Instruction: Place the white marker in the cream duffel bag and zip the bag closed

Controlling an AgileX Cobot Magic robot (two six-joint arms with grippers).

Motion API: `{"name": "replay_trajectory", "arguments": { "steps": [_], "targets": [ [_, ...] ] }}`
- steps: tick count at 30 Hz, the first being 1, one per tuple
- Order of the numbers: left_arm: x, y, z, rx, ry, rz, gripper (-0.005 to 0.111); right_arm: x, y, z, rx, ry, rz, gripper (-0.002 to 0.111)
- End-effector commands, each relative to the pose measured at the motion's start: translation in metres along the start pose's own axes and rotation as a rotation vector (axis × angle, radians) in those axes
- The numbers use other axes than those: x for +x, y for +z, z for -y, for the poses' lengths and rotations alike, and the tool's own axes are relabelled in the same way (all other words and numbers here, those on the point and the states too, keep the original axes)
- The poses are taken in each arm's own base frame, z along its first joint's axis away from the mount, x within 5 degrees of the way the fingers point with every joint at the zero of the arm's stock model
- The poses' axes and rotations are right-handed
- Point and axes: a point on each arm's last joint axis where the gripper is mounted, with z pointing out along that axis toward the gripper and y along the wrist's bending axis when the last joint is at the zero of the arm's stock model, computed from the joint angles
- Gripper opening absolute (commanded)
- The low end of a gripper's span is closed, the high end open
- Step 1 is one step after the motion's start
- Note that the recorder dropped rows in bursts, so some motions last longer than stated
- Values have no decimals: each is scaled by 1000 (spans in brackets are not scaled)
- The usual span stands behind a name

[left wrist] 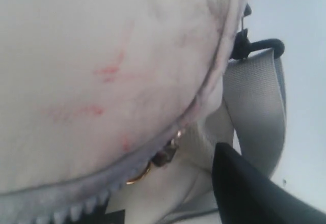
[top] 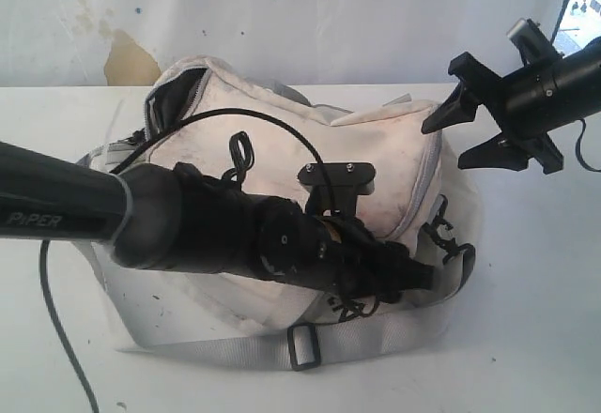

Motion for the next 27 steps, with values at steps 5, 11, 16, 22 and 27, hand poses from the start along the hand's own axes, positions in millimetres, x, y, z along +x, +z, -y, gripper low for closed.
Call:
{"name": "replay_trajectory", "arguments": {
  "steps": [5, 11, 16, 22, 27],
  "targets": [
    [-5, 20, 5, 9, -49, 7, 56, -2, -5, -2, 0, -19, 17, 61],
    [-2, 33, -11, -28, -95, -3, 56, -2, -5, -2, -1, -19, 15, 61],
    [-4, 34, -13, -30, -160, 29, 28, -2, -5, -2, -1, -19, 15, 61],
    [-7, 23, -9, -16, -128, -21, 0, 2, -5, -3, -14, -23, -28, 61],
    [-26, -20, 5, 40, 19, -60, 0, 9, -6, -5, -41, -38, -109, 61]
  ]
}}
